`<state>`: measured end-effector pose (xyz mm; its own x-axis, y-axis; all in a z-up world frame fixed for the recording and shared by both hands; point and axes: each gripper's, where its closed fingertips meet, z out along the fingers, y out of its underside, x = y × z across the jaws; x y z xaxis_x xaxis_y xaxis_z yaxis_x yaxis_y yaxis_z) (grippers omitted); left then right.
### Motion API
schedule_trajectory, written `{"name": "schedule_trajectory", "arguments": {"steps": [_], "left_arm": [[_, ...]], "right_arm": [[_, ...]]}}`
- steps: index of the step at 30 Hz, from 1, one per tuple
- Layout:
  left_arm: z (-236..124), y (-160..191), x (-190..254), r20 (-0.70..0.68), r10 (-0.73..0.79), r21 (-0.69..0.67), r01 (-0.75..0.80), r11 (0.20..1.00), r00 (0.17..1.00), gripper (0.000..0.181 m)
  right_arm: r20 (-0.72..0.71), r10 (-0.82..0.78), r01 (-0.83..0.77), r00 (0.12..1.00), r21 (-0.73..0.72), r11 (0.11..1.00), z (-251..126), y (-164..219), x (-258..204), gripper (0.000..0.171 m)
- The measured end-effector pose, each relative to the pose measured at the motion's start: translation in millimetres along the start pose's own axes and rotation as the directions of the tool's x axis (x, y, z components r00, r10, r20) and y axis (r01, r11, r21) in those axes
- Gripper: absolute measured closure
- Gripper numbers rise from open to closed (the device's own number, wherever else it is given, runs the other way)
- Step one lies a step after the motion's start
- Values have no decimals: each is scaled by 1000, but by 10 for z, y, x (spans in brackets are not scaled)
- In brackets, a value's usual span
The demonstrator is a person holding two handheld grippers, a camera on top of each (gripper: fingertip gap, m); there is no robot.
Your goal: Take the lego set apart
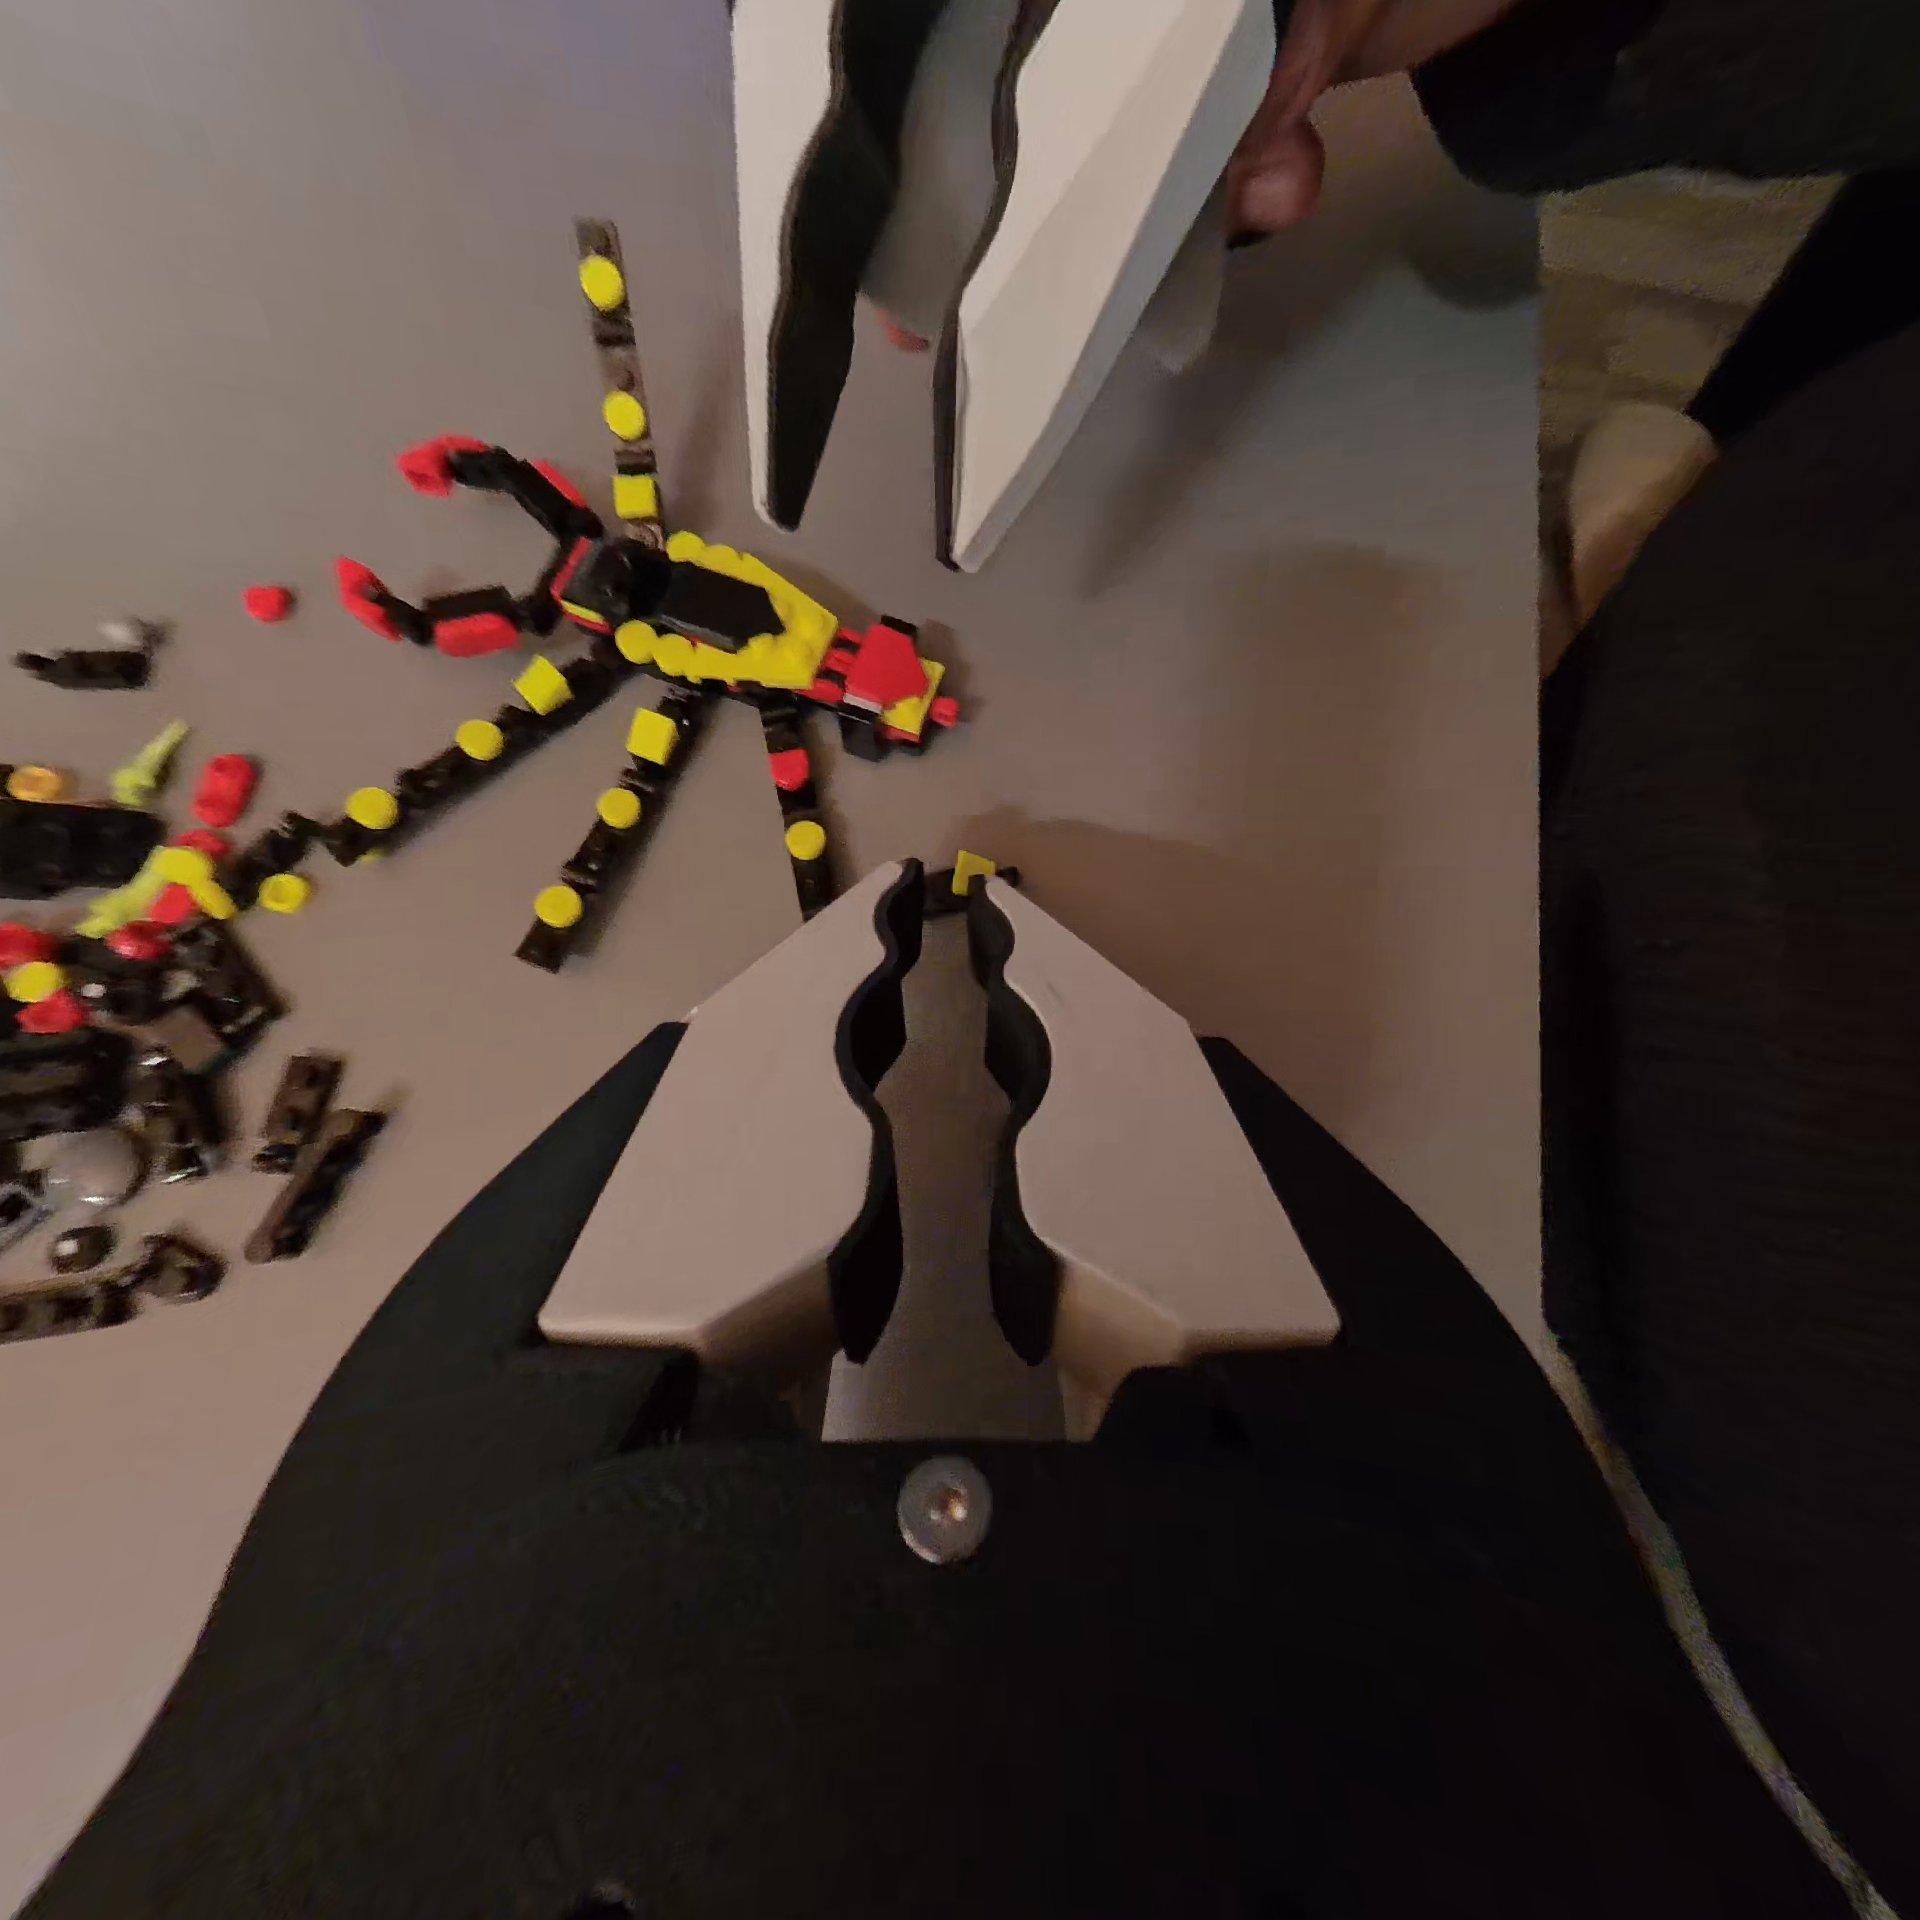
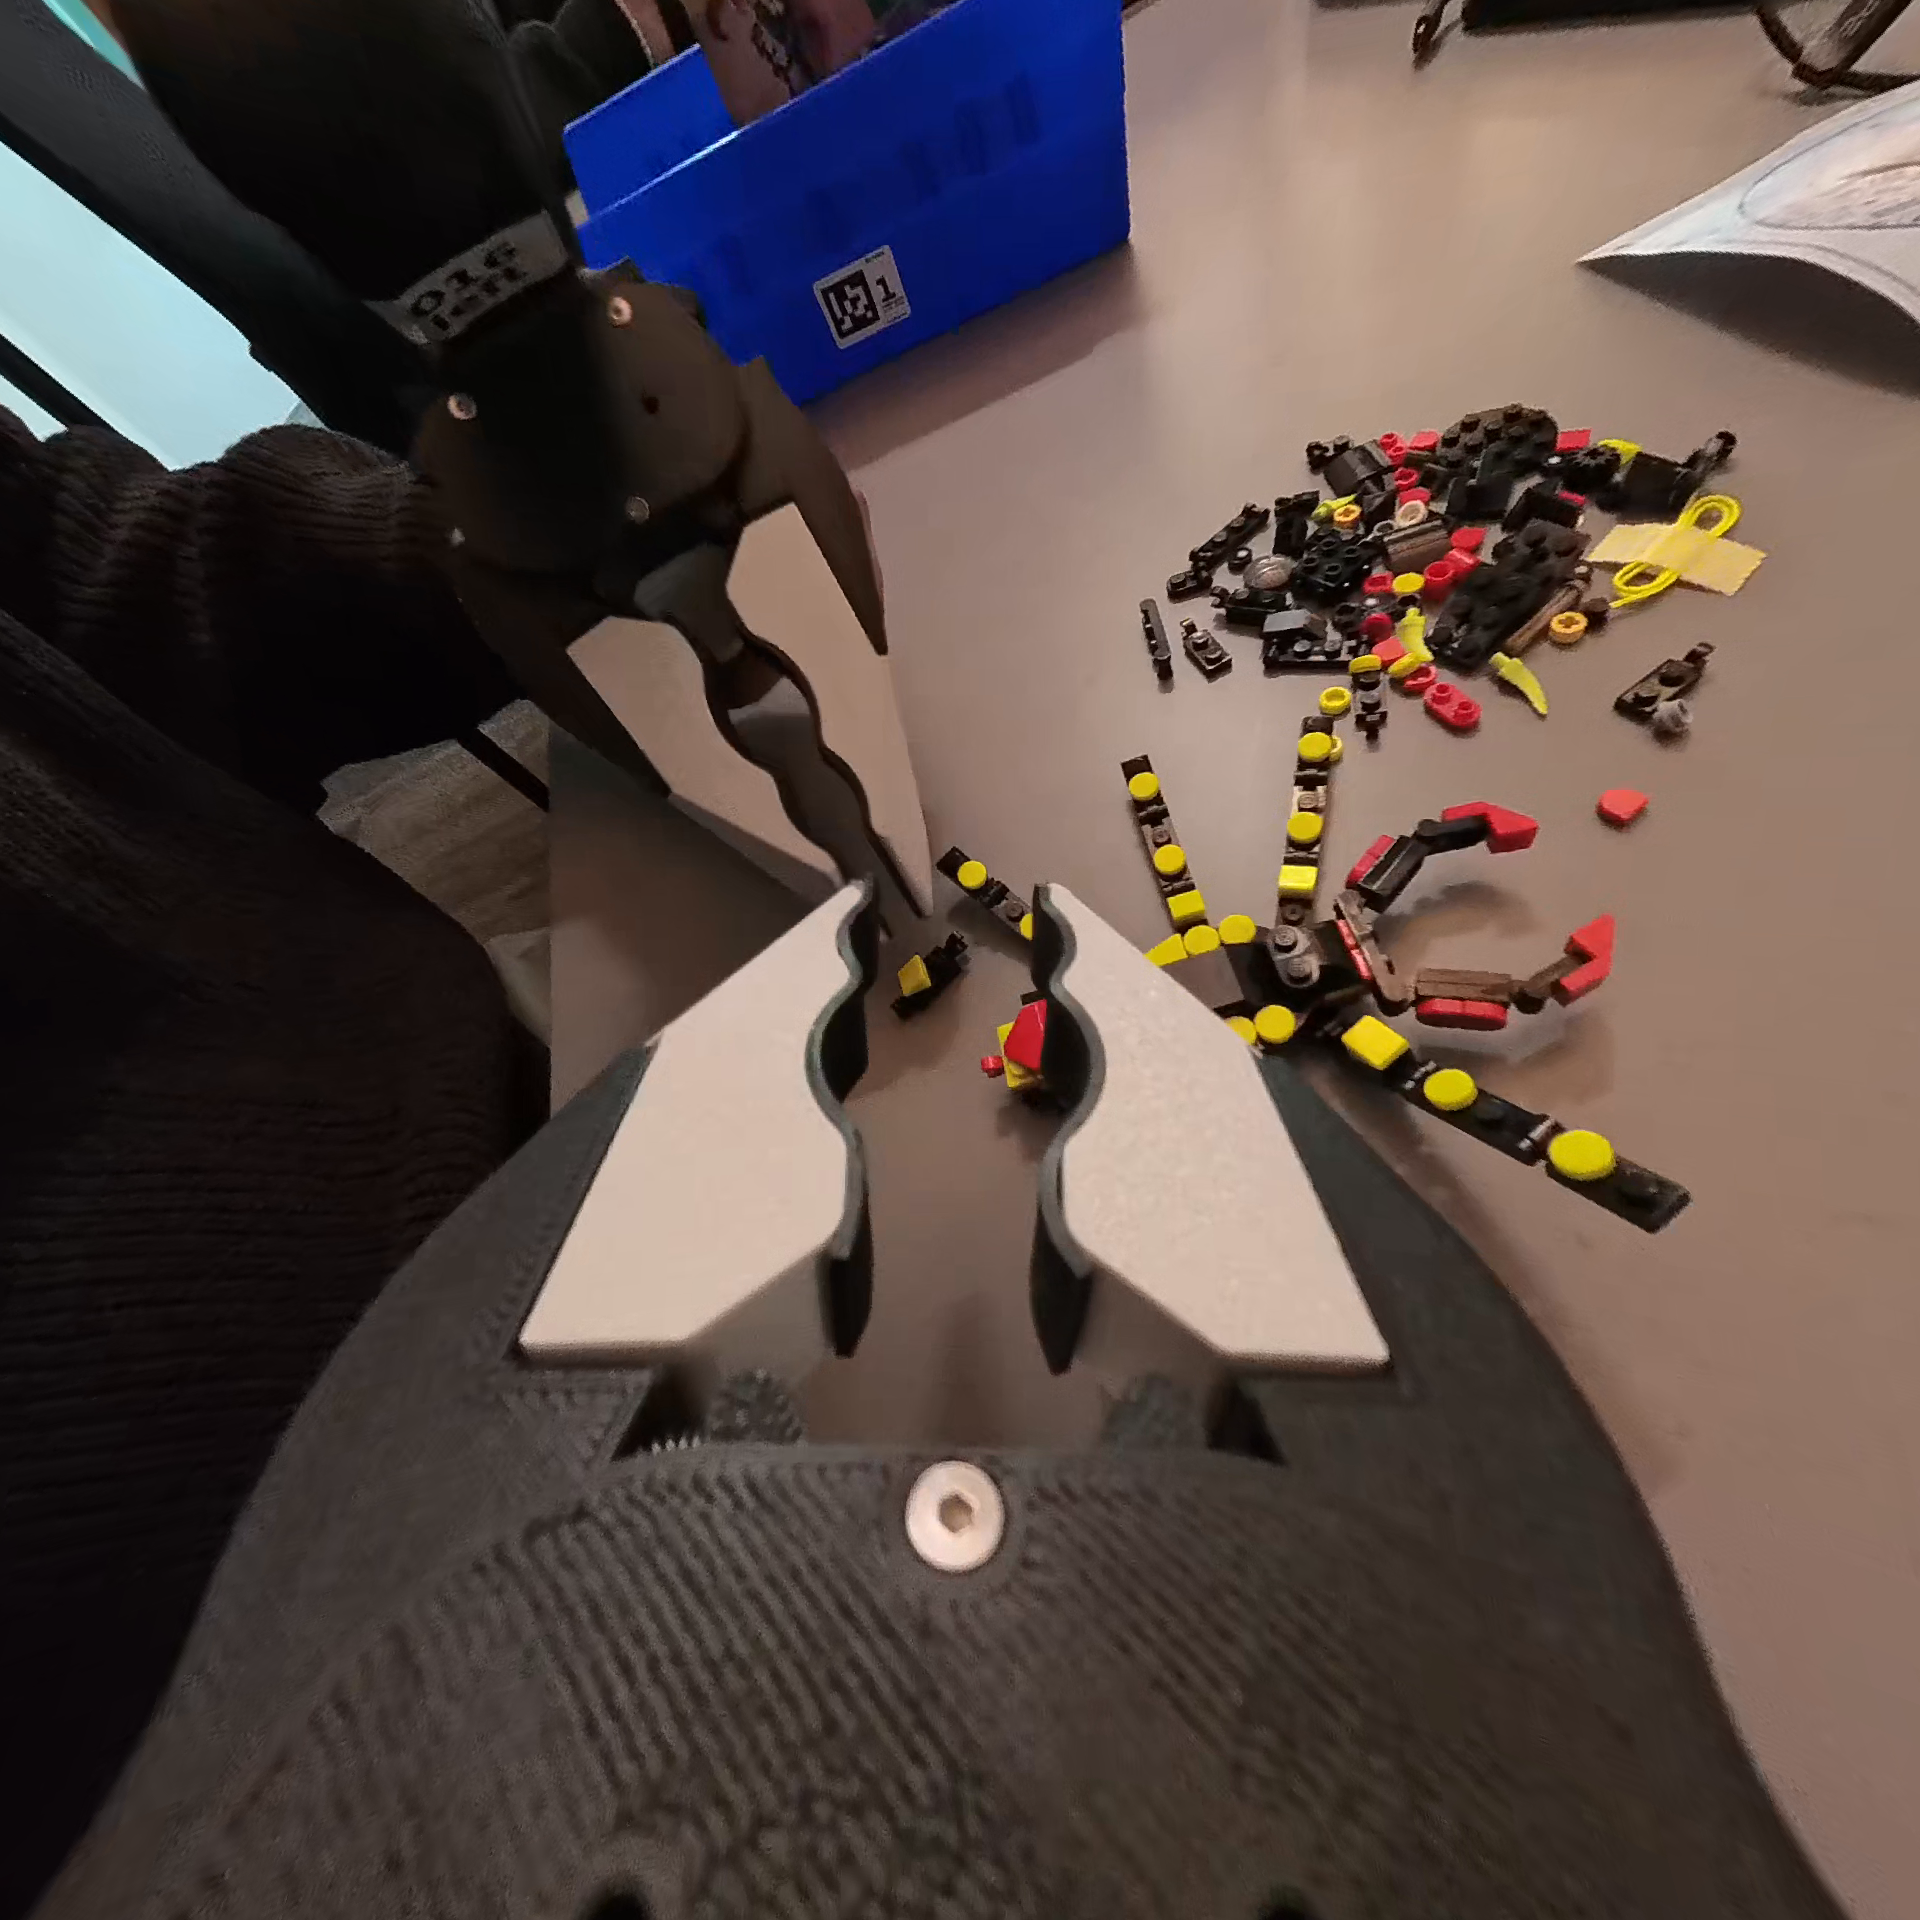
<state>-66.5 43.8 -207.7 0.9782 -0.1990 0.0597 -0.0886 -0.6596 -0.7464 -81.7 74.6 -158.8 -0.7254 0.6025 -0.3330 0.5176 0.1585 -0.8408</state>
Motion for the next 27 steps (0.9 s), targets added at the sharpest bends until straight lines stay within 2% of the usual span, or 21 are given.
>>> {"name": "schedule_trajectory", "arguments": {"steps": [5,11,20,24,27], "left_arm": [[67,27,-45,38,19,-2,-19,1000,999,161],[136,116,16,-6,5,-41,-5,999,1000,162],[143,140,78,-48,-11,-59,8,998,999,166],[110,108,82,-71,-41,-38,38,999,997,165],[49,80,45,-75,-65,-12,64,998,995,166]], "right_arm": [[15,-24,25,1000,-32,999,45,50,-50,143],[14,-98,99,995,-139,985,152,223,-127,143],[-50,-363,322,931,-361,875,315,526,-126,141],[-117,-323,263,939,-361,895,401,503,-84,136],[-133,-333,253,934,-414,875,409,586,-26,150]]}}
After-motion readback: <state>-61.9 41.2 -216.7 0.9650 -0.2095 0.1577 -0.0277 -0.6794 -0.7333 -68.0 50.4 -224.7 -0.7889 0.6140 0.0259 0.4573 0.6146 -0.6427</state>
